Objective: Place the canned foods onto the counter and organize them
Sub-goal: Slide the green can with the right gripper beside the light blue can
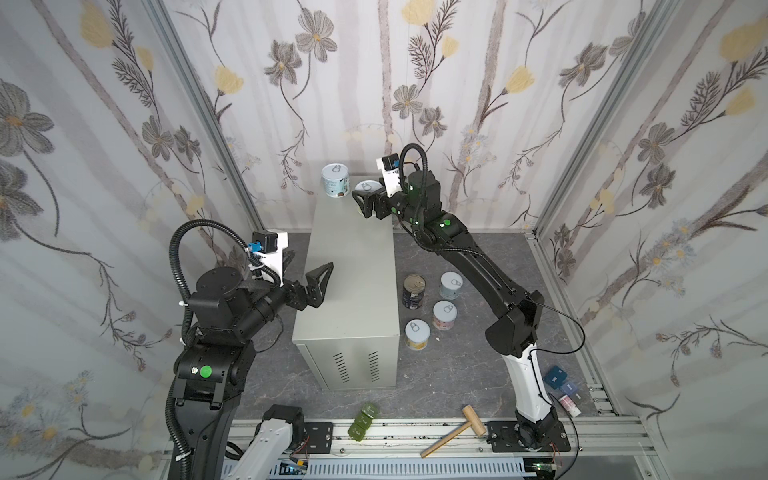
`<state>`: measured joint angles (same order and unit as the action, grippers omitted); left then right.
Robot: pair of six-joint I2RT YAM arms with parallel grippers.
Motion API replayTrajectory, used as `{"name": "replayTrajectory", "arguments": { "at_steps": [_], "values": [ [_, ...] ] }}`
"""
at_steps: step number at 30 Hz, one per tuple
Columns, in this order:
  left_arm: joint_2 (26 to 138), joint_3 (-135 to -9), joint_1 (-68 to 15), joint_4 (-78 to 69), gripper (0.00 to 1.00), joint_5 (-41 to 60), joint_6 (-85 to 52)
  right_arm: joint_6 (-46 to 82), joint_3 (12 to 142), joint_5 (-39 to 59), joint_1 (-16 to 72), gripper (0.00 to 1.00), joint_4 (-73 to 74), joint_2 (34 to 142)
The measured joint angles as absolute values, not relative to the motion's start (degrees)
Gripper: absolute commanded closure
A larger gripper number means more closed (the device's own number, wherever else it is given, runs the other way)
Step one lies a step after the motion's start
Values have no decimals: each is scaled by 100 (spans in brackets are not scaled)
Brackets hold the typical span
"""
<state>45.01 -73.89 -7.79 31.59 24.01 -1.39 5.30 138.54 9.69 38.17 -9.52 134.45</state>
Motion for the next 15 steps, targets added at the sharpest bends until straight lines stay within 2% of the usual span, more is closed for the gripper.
{"name": "replayTrajectory", "arguments": {
  "at_steps": [3, 9, 15],
  "values": [
    [4497, -7389, -779, 3146, 0, 2403, -150, 449, 13697, 967, 3822, 0, -1011, 13187],
    [4462, -7371, -779, 3107, 0, 2418, -154, 336, 12586, 860, 3896, 1, -969, 12593],
    [4462, -7347, -779, 3024, 0, 2453, -178, 298, 12331, 683, 3968, 9, -978, 12534]
  ]
}}
